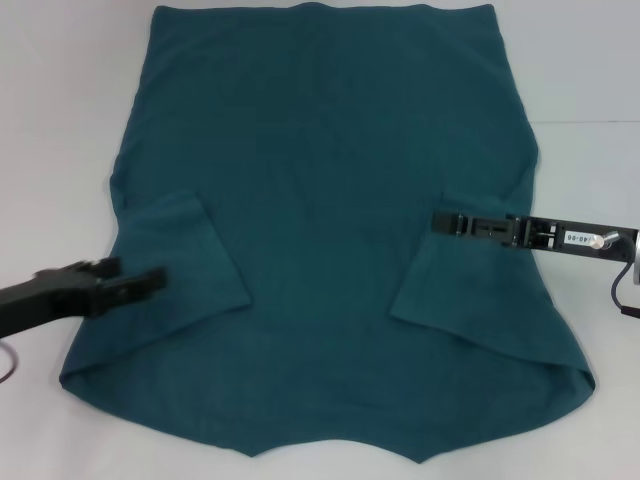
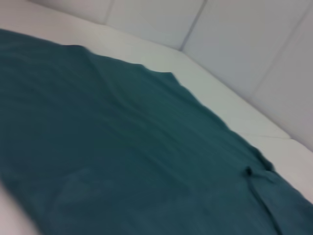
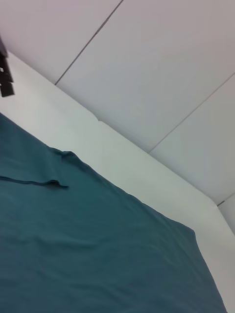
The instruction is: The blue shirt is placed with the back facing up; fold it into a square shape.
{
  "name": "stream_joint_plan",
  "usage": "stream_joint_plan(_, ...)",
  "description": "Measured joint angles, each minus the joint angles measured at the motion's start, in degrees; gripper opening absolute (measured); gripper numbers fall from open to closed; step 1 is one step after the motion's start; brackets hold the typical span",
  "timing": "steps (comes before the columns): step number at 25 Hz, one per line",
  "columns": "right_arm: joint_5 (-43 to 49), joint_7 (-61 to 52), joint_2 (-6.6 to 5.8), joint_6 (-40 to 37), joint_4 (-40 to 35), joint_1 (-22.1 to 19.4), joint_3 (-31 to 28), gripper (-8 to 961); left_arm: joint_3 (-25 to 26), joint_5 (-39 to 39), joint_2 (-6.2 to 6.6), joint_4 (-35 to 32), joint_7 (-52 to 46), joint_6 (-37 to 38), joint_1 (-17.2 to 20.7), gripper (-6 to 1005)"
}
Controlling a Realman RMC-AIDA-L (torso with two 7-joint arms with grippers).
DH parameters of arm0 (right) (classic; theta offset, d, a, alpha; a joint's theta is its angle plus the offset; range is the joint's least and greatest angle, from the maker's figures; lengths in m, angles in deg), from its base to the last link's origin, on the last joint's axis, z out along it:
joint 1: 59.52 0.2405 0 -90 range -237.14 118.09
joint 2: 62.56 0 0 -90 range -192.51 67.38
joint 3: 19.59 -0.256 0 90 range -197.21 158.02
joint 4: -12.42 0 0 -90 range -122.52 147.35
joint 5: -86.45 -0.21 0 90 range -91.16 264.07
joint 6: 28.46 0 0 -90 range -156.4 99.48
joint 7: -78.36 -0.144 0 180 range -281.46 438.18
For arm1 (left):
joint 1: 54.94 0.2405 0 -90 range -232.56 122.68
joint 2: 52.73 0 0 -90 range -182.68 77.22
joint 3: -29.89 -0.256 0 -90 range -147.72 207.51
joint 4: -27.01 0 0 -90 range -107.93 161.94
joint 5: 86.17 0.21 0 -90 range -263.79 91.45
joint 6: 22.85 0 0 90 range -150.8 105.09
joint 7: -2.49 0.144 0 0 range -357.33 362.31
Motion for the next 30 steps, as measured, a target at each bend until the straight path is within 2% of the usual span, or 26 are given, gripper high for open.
stream_joint_plan(4, -0.43, -0.08, 0.0, 0.04, -0.03, 0.06, -0.05, 906, 2.81, 1.1, 0.19, -1.81, -1.36, 2.53, 1.98, 931)
stream_joint_plan(11, -0.49, -0.11, -0.01, 0.06, -0.03, 0.12, -0.1, 905, 3.91, 5.29, 0.24, -4.82, -4.15, 4.46, 3.82, 930)
stream_joint_plan(30, -0.55, -0.16, -0.63, 0.04, 0.35, -0.3, -0.09, 903, 6.69, 12.5, 0.21, -4.92, -5.18, 4.83, 4.52, 927)
